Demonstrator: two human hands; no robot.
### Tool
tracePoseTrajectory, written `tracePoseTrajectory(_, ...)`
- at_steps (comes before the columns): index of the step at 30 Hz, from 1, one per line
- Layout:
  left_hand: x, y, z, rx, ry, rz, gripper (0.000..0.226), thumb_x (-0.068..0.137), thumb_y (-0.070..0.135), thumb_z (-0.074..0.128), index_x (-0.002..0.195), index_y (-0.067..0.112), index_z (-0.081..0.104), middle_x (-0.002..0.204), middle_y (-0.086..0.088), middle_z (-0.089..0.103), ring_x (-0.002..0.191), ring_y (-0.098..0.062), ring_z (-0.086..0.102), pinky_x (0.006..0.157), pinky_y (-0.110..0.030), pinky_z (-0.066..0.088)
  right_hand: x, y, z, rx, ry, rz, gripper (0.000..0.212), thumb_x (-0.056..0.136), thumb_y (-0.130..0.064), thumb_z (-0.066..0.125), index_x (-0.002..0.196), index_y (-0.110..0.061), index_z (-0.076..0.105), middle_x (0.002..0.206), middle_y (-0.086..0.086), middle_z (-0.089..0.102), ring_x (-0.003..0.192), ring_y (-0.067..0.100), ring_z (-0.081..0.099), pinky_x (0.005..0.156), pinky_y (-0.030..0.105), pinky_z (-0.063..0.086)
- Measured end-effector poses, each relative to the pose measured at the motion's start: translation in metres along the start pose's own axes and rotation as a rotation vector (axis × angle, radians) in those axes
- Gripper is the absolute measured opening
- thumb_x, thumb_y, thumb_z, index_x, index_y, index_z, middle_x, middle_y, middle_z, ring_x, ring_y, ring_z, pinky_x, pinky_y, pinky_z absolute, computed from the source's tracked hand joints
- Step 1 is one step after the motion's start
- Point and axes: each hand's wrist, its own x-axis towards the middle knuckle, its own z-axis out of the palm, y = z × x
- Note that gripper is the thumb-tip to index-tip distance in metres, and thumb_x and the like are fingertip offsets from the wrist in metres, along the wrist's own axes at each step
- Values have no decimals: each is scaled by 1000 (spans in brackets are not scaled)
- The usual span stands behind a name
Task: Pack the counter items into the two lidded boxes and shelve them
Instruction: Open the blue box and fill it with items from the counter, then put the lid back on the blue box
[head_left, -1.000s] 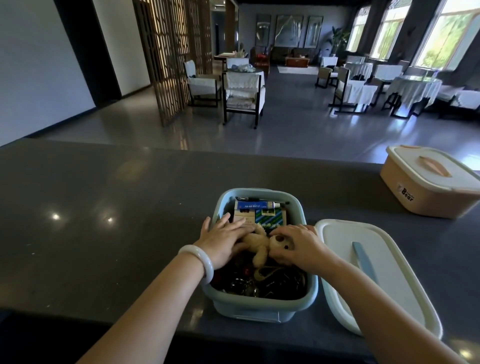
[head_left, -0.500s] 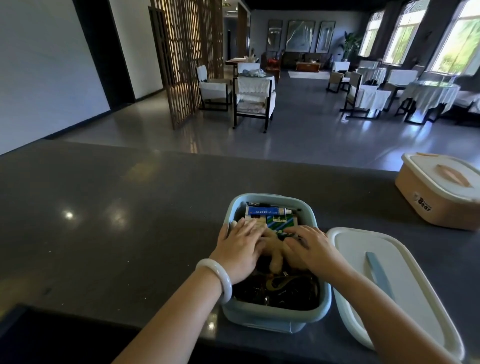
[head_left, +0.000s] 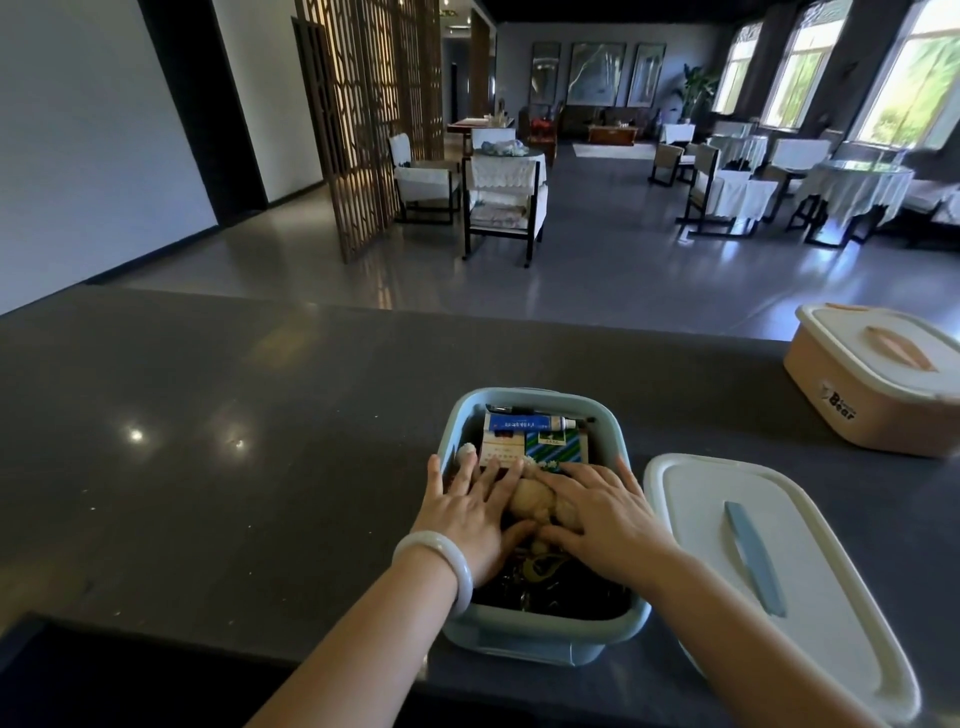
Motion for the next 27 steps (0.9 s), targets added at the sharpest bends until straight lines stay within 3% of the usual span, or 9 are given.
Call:
tracePoseTrajectory(11, 0, 0, -1, -33, 9, -5, 70, 89, 68, -1, 148, 37, -22, 163, 3, -4, 147, -27, -16, 114, -58, -13, -2, 0, -2, 69, 7, -7, 72, 82, -73, 37, 147, -47, 21, 147, -11, 37, 139, 13, 28, 119, 40, -3)
tracePoseTrajectory(16, 1, 5, -10, -105, -12, -61, 66, 95, 65, 8, 149, 39, -20, 162, 1, -10, 147, -29, -14, 114, -59, -9, -5, 5, -7, 176, 41, -24, 71, 83, -70, 42, 146, -41, 29, 149, -11, 35, 141, 12, 20, 120, 40, 9)
tracePoseTrajectory(20, 3, 25, -18, -44, 82, -22, 65, 99, 54, 19, 150, 36, -17, 162, -1, -15, 148, -30, -12, 115, -60, -5, -16, 21, -16, 291, 111, 36, 66, 88, -63, 46, 146, -34, 34, 151, -10, 34, 140, 11, 20, 119, 40, 16)
tracePoseTrajectory(22, 7, 46, -26, -53, 158, 19, 64, 98, 56, 19, 150, 37, -13, 161, 1, -14, 148, -30, -11, 111, -64, -13, -25, 36, -24, 310, 147, 97, 64, 90, -59, 48, 146, -31, 35, 149, -8, 37, 139, 12, 25, 117, 36, 21)
tracePoseTrajectory(24, 13, 75, -32, -63, 237, 69, 63, 96, 59, 17, 151, 38, -5, 162, 3, -9, 148, -28, -7, 105, -58, -27, -38, 58, -31, 303, 167, 168, 66, 90, -57, 49, 147, -29, 35, 149, -7, 38, 138, 14, 30, 113, 34, 25)
tracePoseTrajectory(27, 21, 114, -39, -94, 239, 155, 64, 96, 60, 17, 153, 32, 4, 163, -1, -2, 149, -27, -4, 115, -53, -9, -57, 86, -39, 305, 139, 281, 66, 89, -57, 50, 147, -31, 32, 151, -8, 35, 140, 15, 29, 112, 34, 26)
